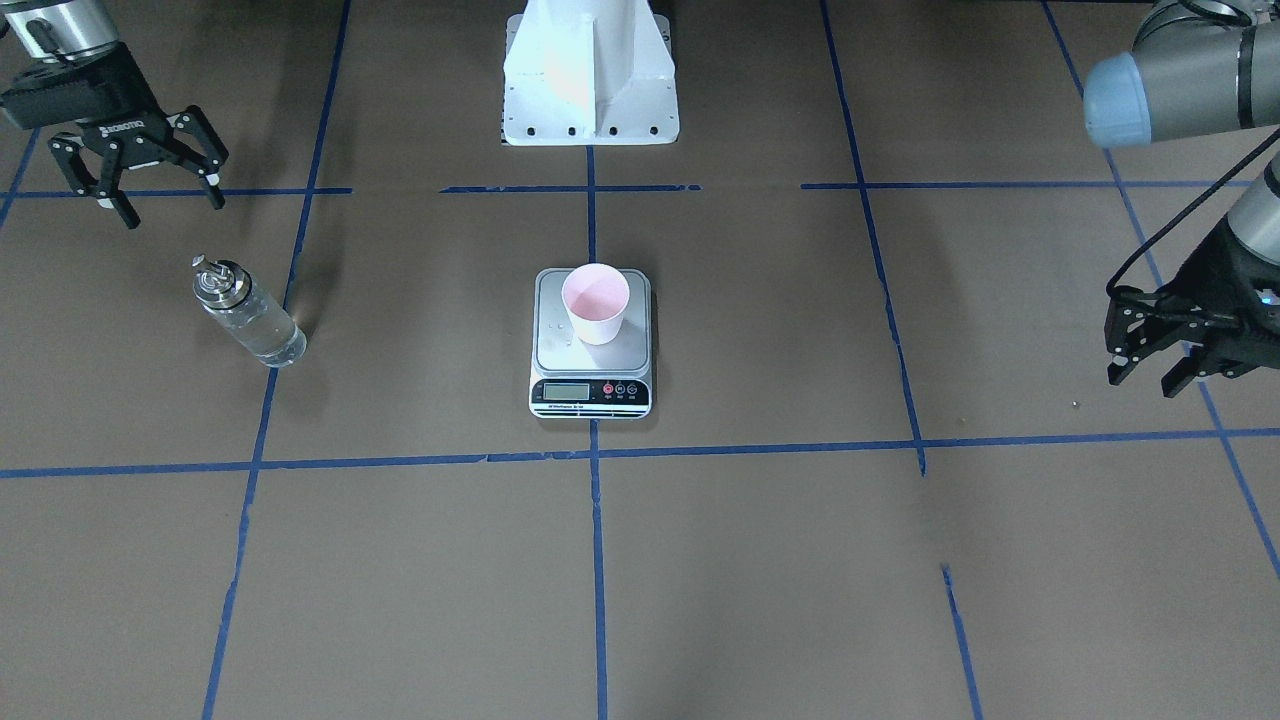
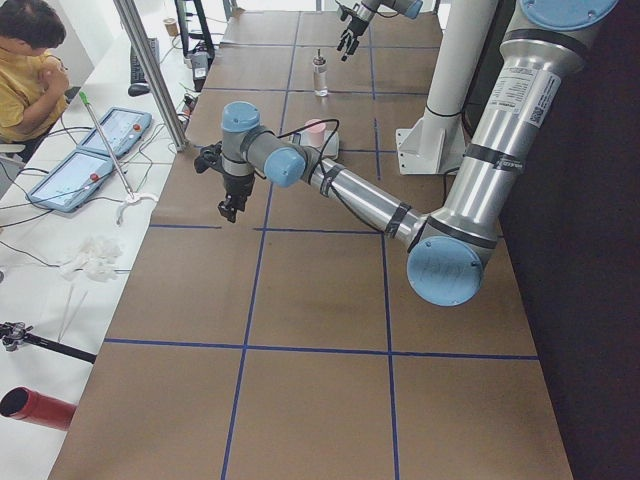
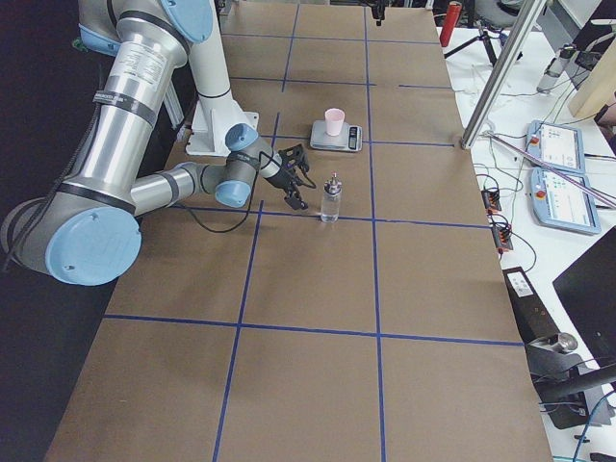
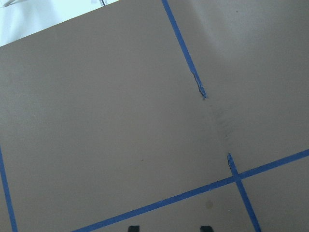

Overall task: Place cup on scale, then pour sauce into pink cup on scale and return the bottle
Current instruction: 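Reach the right gripper toward the glass spout bottle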

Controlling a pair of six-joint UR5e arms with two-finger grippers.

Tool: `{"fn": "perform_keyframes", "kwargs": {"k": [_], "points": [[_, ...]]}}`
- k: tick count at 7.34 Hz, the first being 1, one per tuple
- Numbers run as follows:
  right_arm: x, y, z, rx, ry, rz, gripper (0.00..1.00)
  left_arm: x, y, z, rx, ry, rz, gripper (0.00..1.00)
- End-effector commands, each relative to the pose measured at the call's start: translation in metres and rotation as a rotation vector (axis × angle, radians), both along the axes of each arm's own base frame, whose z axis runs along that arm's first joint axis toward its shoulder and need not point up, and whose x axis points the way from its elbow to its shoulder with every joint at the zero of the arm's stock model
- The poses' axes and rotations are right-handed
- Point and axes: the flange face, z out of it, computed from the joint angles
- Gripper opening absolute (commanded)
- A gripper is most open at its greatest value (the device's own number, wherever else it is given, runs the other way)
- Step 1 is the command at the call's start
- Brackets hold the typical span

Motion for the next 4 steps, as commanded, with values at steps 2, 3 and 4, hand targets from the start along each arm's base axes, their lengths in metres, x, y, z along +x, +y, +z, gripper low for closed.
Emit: {"fn": "perform_keyframes", "kwargs": {"k": [2, 3, 4], "points": [[-0.069, 0.027, 0.005, 0.104, -0.050, 0.224, 0.97, -0.010, -0.011, 0.022, 0.014, -0.021, 0.018, 0.53], [-0.085, 0.021, 0.009, 0.127, -0.050, 0.281, 0.99, -0.011, -0.011, 0.022, 0.014, -0.021, 0.016, 0.54], [-0.088, 0.018, 0.013, 0.131, -0.053, 0.316, 0.99, -0.013, -0.011, 0.022, 0.014, -0.021, 0.013, 0.54]]}}
